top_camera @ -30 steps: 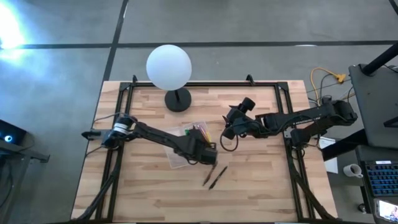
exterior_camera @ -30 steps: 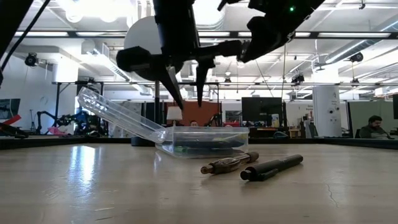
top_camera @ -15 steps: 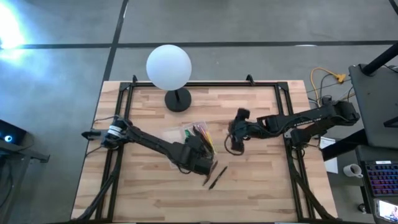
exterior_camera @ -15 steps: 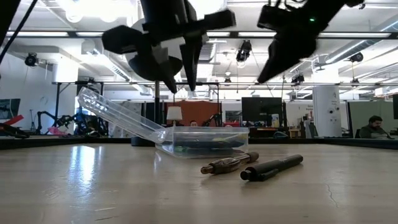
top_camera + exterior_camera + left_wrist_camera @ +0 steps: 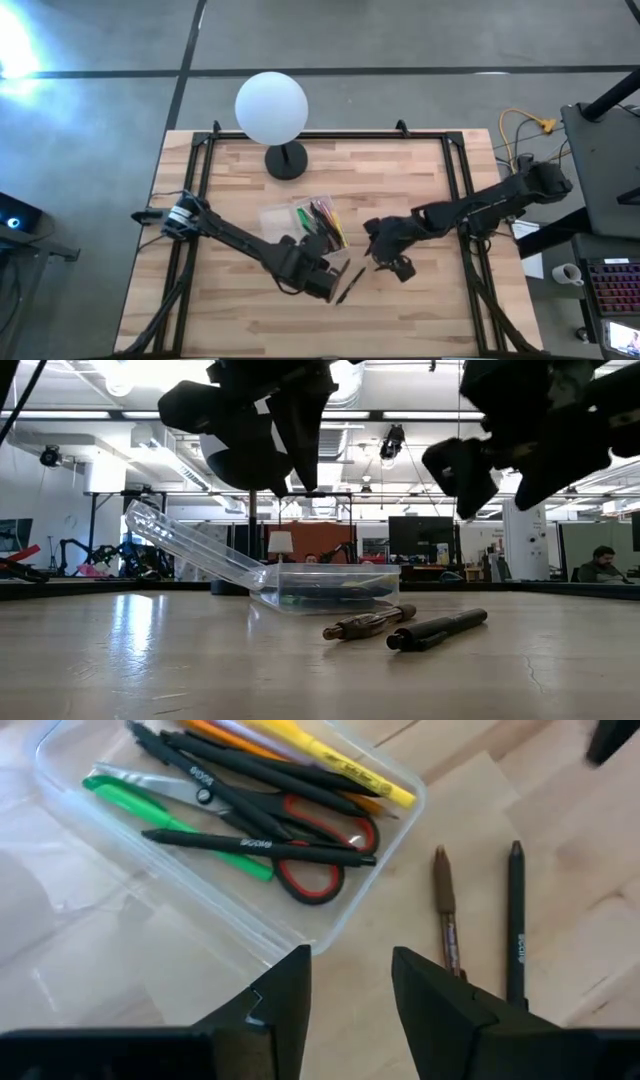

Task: Pick & place school supplies into a supply box
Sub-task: Put the black ballpen into the supply box

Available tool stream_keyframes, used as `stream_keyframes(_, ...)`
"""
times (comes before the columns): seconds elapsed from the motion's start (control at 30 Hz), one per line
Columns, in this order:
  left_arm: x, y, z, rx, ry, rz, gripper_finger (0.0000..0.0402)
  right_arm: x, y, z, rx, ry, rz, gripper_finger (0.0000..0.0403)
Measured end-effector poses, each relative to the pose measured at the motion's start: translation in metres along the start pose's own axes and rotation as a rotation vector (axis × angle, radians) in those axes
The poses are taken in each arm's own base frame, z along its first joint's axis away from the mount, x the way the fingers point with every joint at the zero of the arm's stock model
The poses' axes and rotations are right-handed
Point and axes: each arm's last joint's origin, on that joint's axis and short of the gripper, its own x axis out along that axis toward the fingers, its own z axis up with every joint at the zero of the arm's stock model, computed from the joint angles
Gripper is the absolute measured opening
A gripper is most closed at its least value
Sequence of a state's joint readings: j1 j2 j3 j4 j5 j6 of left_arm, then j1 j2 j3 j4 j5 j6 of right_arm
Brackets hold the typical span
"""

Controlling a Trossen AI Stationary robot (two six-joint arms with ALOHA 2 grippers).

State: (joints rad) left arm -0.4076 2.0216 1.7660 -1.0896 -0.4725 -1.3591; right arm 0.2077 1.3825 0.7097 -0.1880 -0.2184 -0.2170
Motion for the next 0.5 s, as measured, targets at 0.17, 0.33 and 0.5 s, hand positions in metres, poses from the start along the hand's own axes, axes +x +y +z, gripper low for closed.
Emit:
stream_keyframes(0.17, -0.001, -0.001, -0.001, 0.023, 0.000, -0.009, 0.0125, 0.022, 0.011, 0.001, -0.041, 0.050, 0.040, 0.0219)
stream_keyframes(0.33, -0.002, -0.003, -0.004, 0.024, 0.001, -0.022, 0.0125, 0.050, 0.015, -0.003, -0.096, 0.101, 0.065, 0.0219)
stream_keyframes(0.5, -0.005, -0.005, -0.008, 0.016, -0.001, -0.047, 0.0125, 0.071, 0.010, 0.000, -0.081, 0.144, -0.012, 0.0219)
